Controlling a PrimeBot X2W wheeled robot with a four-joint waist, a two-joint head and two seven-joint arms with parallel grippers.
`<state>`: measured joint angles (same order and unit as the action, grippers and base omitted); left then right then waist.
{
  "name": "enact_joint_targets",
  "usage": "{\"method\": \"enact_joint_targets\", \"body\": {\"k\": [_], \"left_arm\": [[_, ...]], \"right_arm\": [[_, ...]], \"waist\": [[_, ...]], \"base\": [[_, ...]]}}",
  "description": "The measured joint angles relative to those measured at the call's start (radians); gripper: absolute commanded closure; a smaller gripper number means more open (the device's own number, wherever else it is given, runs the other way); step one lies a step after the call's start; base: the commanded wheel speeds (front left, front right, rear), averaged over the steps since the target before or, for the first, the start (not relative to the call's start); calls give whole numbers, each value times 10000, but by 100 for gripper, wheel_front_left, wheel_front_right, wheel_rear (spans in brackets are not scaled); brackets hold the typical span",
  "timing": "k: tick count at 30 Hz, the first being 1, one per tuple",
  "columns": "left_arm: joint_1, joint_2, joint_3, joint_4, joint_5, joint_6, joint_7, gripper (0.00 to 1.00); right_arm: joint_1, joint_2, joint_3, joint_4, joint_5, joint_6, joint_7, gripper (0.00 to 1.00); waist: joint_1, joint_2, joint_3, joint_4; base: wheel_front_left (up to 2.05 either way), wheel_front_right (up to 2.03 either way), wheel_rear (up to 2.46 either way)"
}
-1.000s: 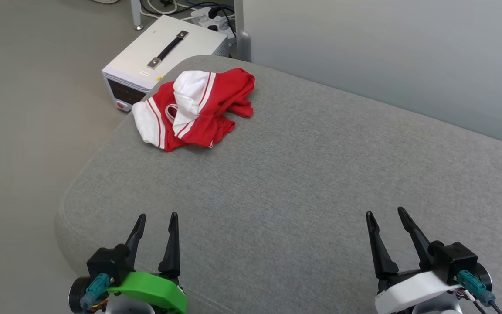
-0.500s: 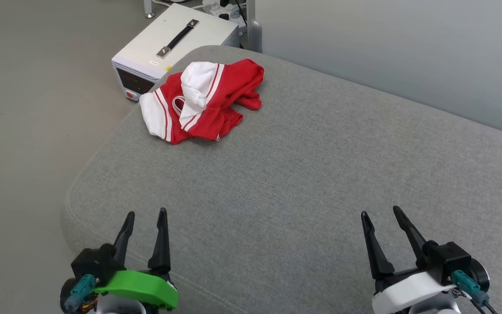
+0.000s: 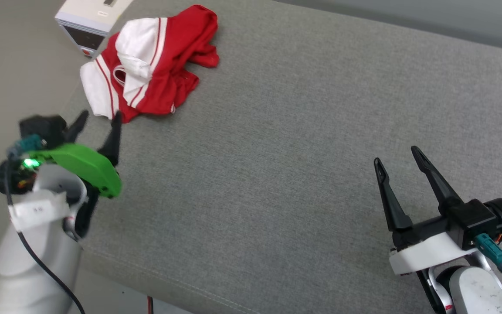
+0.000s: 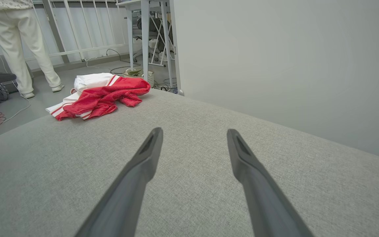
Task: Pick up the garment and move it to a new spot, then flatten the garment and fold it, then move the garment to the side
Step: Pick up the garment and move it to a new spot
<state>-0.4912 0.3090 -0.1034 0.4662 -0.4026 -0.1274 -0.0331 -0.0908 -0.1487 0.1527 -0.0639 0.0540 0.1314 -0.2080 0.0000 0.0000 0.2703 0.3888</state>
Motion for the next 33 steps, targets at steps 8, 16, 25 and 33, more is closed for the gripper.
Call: {"method": "enact_joint_targets", "body": {"k": [8, 16, 25, 33], "left_arm": [[-2539, 1962, -995, 968, -1779, -2, 2614, 0], [-4092, 3312, -1590, 2180, -2771, -2, 4274, 0], [-4595, 3503, -2226, 3041, -3381, -2, 4452, 0], [-4814, 3521, -2765, 3312, -3862, -2, 4010, 100]], "right_arm": [[-328, -169, 127, -506, -29, 0, 234, 0], [-456, -176, 196, -663, -102, 0, 280, 0], [-558, -362, 472, -648, -506, 0, 314, 0], [-649, -240, 466, -564, -516, 0, 272, 0]], "waist": [[1, 0, 1268, -773], [1, 0, 2404, -1727], [1, 0, 3218, -2368], [0, 0, 3333, -2542]], "base": [[0, 0, 0], [0, 0, 0], [0, 0, 0], [0, 0, 0]]}}
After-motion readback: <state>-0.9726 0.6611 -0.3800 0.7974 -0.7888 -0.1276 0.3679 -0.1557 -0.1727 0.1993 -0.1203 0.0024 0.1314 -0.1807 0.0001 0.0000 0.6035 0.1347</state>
